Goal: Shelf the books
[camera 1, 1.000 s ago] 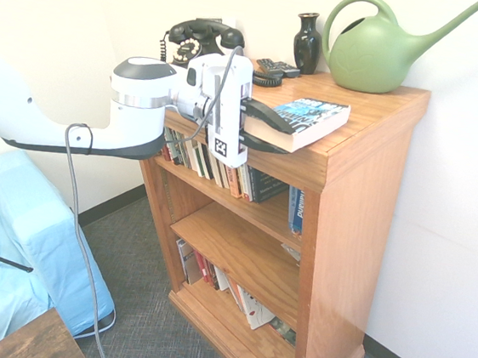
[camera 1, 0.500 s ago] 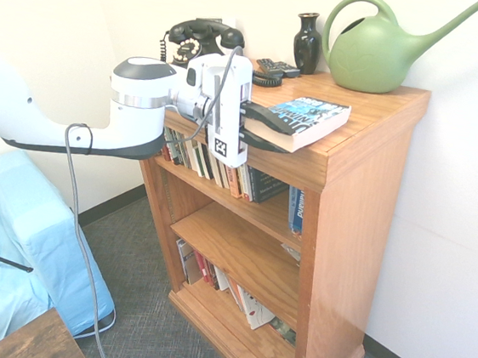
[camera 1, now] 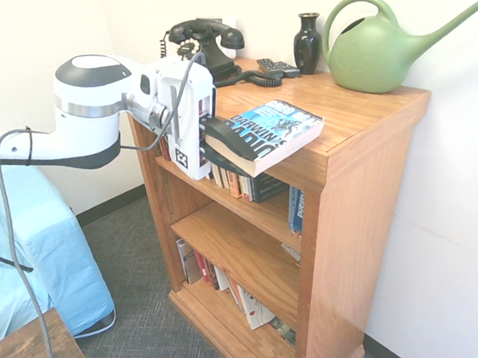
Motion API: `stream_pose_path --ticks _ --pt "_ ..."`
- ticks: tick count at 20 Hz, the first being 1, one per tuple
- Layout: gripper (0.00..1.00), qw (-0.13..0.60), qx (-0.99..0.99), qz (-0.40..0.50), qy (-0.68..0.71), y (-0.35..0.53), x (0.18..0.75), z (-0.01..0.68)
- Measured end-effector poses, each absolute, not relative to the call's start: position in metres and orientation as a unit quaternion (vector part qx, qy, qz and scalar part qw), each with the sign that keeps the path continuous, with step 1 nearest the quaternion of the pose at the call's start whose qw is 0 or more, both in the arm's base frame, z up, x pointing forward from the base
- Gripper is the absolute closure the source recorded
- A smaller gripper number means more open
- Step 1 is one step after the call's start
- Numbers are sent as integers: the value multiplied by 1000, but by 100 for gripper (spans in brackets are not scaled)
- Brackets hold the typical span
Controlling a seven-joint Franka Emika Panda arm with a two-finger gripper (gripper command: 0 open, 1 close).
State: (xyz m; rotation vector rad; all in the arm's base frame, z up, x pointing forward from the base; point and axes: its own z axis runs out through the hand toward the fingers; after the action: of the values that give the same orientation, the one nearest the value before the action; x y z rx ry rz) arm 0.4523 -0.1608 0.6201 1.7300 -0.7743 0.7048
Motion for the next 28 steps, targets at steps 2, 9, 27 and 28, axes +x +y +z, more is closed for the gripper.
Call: stream_pose_path --ticks 2,9,27,28 --pt "100 514 730 299 -338 -167 428 623" --pt "100 429 762 319 -365 -149 343 608" --pt "100 154 867 325 -346 -160 268 525" --pt "100 144 872 322 -340 -162 272 522"
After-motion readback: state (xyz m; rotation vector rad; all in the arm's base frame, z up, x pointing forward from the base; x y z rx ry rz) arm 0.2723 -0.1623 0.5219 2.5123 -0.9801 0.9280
